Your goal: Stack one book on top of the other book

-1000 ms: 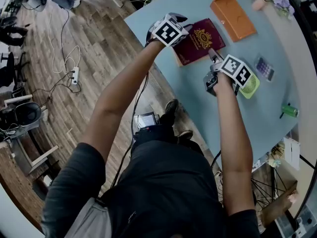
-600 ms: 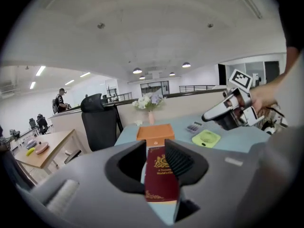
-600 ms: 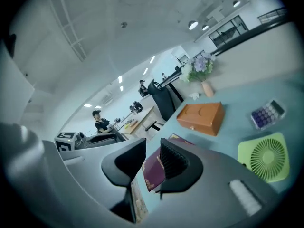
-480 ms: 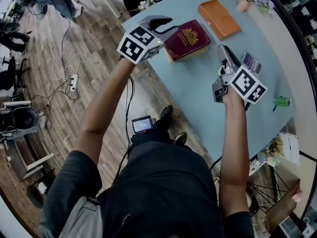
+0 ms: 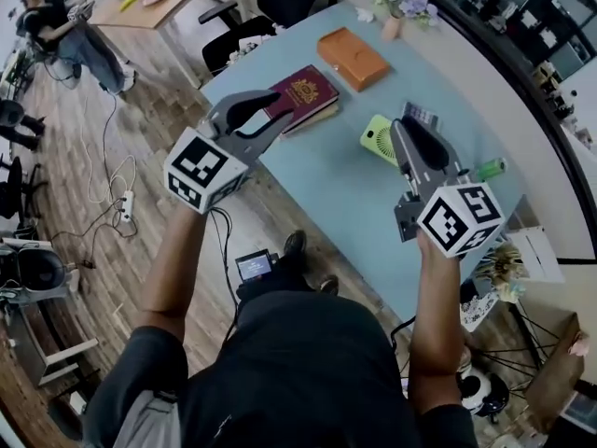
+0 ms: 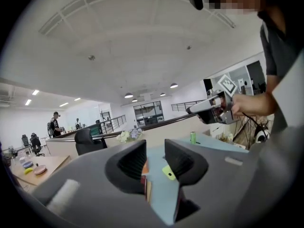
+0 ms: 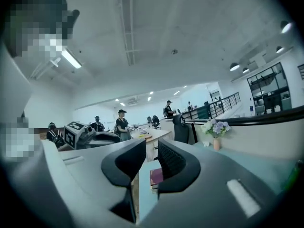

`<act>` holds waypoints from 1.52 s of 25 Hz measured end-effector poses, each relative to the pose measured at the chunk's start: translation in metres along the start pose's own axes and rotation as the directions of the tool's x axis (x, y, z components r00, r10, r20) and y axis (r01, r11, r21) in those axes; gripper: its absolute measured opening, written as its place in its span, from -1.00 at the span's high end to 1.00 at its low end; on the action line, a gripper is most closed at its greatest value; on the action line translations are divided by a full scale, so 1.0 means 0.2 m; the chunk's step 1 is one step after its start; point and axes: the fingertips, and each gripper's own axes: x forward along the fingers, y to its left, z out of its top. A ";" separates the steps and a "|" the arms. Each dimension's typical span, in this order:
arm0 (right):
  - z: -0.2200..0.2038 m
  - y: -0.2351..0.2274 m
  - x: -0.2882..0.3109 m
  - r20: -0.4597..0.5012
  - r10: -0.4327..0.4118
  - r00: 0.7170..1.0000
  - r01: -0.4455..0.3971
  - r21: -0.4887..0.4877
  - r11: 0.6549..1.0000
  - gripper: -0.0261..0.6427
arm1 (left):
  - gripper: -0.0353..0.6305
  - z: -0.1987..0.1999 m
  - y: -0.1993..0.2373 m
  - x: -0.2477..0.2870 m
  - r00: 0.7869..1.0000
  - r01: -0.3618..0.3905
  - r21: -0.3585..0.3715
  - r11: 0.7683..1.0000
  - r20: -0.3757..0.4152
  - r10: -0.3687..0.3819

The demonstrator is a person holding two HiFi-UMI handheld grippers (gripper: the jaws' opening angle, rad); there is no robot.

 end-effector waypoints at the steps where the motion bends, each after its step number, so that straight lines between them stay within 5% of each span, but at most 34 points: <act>1: 0.02 0.03 -0.07 0.005 0.004 1.000 -0.004 -0.013 1.000 0.71 | 0.37 0.05 -0.05 -0.03 1.000 0.001 0.006 1.000 0.018 -0.001; 18: 0.36 0.39 -0.90 0.104 0.061 0.993 -0.035 -0.233 0.972 0.71 | 0.37 0.52 -0.79 -0.41 0.986 0.051 -0.005 0.999 0.160 -0.050; 38: 0.34 0.50 -1.17 0.118 0.117 0.986 -0.086 -0.239 0.967 0.73 | 0.37 0.47 -0.83 -0.72 0.988 -0.095 -0.059 0.994 0.117 0.101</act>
